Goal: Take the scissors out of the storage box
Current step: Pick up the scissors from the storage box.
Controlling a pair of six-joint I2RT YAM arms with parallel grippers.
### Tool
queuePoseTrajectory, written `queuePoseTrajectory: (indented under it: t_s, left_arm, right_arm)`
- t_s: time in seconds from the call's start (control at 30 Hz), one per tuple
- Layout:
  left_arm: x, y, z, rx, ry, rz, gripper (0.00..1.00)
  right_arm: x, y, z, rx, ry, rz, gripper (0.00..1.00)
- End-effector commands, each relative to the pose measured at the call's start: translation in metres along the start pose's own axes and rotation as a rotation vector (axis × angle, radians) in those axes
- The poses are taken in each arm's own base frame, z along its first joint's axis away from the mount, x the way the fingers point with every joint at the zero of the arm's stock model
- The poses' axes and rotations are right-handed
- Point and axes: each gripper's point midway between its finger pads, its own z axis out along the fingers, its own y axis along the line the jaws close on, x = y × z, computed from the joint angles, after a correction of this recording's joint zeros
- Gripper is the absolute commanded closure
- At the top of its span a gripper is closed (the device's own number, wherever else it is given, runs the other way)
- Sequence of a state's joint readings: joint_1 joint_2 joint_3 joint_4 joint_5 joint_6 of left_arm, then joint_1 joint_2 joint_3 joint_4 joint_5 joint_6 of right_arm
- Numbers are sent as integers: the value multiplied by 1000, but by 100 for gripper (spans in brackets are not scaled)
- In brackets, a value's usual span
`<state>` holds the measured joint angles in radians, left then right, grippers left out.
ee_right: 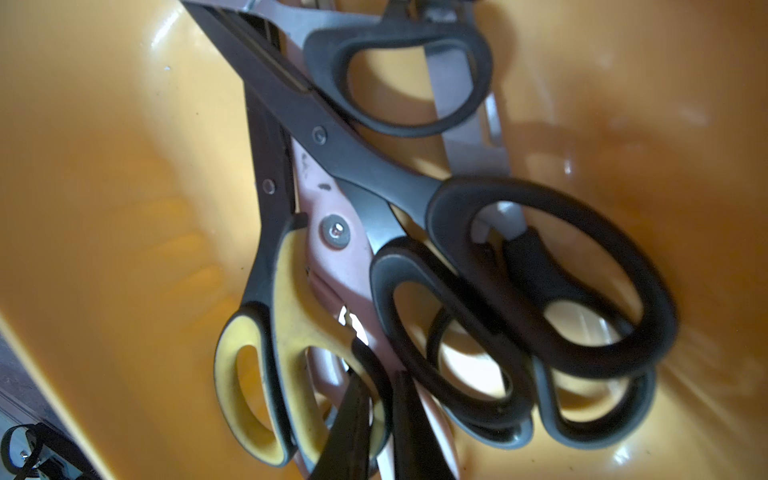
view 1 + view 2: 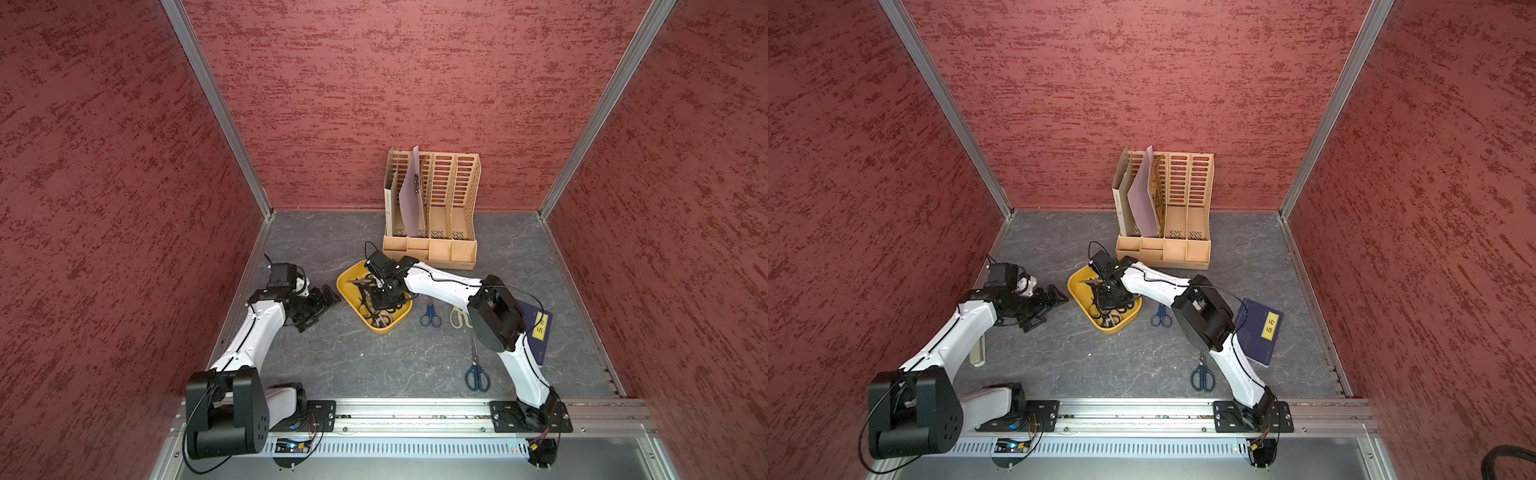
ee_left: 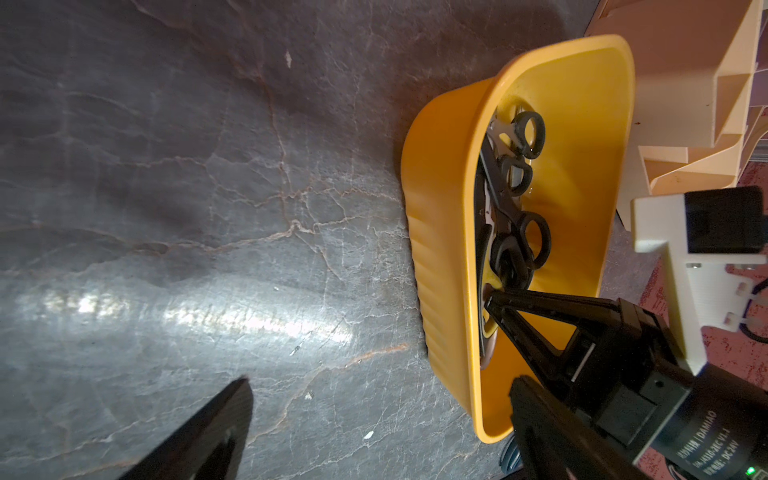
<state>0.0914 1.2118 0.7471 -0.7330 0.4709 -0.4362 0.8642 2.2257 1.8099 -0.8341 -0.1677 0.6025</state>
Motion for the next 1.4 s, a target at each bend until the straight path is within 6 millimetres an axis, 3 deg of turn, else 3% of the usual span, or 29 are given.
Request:
queuePoseTrajectory:
  t_s: [0.0, 0.3, 0.63, 0.83, 1.1, 1.37]
  left_arm:
    - [-7, -7, -7, 25, -30, 20, 0]
    - [-8, -11, -7, 43, -33, 9, 0]
    - [-6, -10, -8, 46, -34, 6, 0]
    - [-3, -10, -9, 51, -32, 4, 0]
    - [3, -16, -4, 84, -6, 3, 0]
    - [12, -30, 11, 86, 25, 50, 0]
  right_arm:
    - [-10, 18, -32, -52, -76, -40, 99]
    - [-9, 31, -62, -113, -116, -63, 100]
    - [3, 39, -69, -182, -93, -83, 100]
    - [6, 35, -89, -190, -152, -54, 100]
    - [40, -14, -123, -102, -233, 86, 100]
    - [97, -82, -145, 39, -250, 253, 100]
